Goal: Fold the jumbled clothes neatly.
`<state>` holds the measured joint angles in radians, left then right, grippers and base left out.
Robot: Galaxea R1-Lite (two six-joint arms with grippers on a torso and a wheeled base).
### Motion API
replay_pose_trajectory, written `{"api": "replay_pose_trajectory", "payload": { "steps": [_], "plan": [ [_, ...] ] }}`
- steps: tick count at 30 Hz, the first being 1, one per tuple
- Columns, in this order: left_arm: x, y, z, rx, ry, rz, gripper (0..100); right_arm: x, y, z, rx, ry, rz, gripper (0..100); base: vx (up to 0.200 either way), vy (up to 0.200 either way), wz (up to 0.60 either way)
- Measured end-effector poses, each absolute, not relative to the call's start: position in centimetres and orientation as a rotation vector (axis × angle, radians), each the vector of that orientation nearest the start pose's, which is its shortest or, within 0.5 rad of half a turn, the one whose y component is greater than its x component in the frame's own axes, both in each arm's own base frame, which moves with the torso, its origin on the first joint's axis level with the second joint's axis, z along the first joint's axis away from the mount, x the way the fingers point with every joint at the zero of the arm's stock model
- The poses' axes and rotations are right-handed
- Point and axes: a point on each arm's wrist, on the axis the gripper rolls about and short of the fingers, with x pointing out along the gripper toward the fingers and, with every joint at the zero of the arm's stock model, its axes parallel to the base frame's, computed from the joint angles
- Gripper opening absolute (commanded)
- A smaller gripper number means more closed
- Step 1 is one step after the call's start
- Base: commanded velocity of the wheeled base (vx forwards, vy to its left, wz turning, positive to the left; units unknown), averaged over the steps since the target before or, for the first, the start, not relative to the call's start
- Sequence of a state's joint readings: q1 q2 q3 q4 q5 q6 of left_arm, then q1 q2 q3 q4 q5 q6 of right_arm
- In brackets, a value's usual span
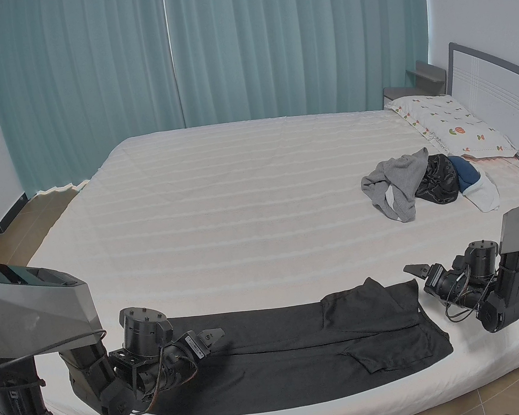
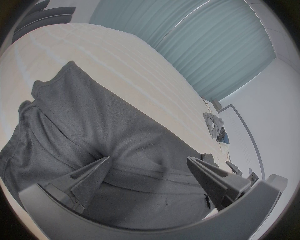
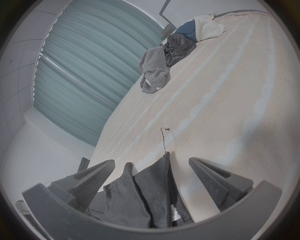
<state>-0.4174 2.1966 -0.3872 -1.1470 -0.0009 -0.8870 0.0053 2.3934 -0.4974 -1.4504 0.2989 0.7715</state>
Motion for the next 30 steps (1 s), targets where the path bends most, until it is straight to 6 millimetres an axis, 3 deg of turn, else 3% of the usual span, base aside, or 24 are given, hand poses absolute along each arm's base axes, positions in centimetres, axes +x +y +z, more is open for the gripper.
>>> {"api": "replay_pose_trajectory", "payload": {
  "steps": [8, 15, 24, 30],
  "plan": [
    [26.1, -11.7, 1.0, -0.719, 0.731, -0.117, 100, 32.7, 0.8, -2.8, 0.818, 0.534, 0.114, 100, 0.000, 0.000, 0.00],
    [26.8, -13.6, 2.1, -0.725, 0.691, -0.189, 100, 32.7, 0.8, -2.7, 0.819, 0.531, 0.117, 100, 0.000, 0.000, 0.00],
    [27.1, -15.9, -0.5, -0.686, 0.745, -0.200, 100, 32.7, 0.8, -2.7, 0.818, 0.530, 0.117, 100, 0.000, 0.000, 0.00],
    [26.3, -16.3, -1.7, -0.646, 0.761, -0.156, 100, 32.8, 0.8, -2.7, 0.817, 0.529, 0.118, 100, 0.000, 0.000, 0.00]
  ]
}}
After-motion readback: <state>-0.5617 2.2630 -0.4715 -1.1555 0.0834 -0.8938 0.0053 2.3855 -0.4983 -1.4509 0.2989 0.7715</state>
